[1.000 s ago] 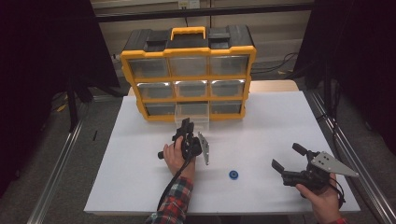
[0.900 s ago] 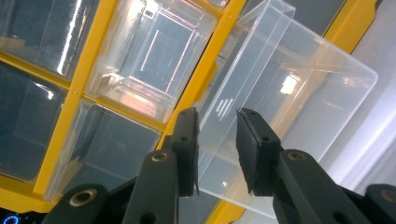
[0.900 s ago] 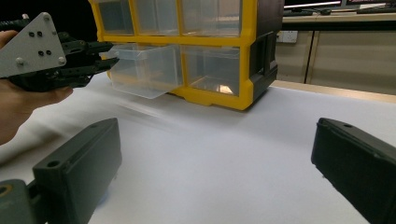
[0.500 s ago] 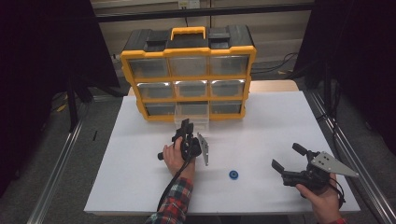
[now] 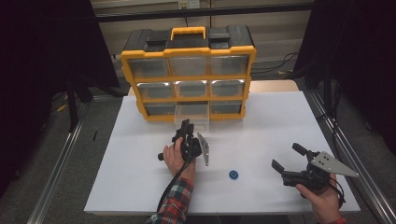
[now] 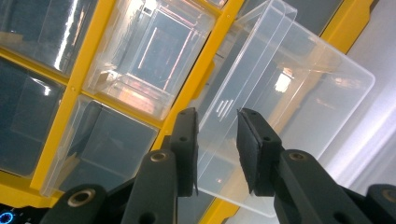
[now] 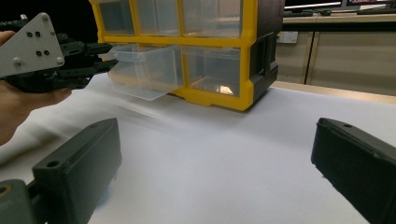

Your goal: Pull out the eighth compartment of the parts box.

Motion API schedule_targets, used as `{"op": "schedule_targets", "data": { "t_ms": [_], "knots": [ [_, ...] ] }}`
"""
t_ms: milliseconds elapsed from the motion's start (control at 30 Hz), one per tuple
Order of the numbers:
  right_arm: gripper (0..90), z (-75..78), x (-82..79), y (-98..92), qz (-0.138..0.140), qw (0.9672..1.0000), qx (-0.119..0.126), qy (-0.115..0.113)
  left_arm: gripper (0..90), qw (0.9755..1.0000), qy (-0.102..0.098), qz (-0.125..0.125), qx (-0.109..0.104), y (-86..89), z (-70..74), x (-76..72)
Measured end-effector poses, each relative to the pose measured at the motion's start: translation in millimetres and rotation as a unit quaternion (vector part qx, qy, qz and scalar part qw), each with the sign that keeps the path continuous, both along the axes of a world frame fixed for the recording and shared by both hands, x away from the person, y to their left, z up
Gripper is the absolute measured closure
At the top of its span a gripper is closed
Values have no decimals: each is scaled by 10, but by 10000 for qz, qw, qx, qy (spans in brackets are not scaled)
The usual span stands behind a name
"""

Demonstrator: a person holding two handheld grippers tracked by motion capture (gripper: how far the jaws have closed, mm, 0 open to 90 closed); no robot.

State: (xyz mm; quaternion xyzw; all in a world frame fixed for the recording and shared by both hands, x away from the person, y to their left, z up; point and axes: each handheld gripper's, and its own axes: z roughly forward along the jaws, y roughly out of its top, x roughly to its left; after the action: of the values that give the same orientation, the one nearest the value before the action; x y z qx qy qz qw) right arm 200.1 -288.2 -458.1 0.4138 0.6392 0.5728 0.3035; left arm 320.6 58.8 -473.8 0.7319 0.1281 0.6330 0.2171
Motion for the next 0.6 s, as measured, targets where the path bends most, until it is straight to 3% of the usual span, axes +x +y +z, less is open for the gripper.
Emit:
{"op": "schedule_targets", "data": {
  "t_ms": [67,167,500,600],
  "knots": [
    [10,0,0,-2,12,10000,-17,-2,689,10000,34,39,68,6,9,-10],
    [10,0,0,7,10,10000,21,5,688,10000,23,-20,-67,-2,-7,-5],
    [10,-1,-1,4,42,10000,-26,5,686,9999,-7,-23,-112,7,-6,-7],
    [10,-1,-1,5,34,10000,-13,10,678,9999,81,-25,-83,-1,-20,-8]
  ]
}}
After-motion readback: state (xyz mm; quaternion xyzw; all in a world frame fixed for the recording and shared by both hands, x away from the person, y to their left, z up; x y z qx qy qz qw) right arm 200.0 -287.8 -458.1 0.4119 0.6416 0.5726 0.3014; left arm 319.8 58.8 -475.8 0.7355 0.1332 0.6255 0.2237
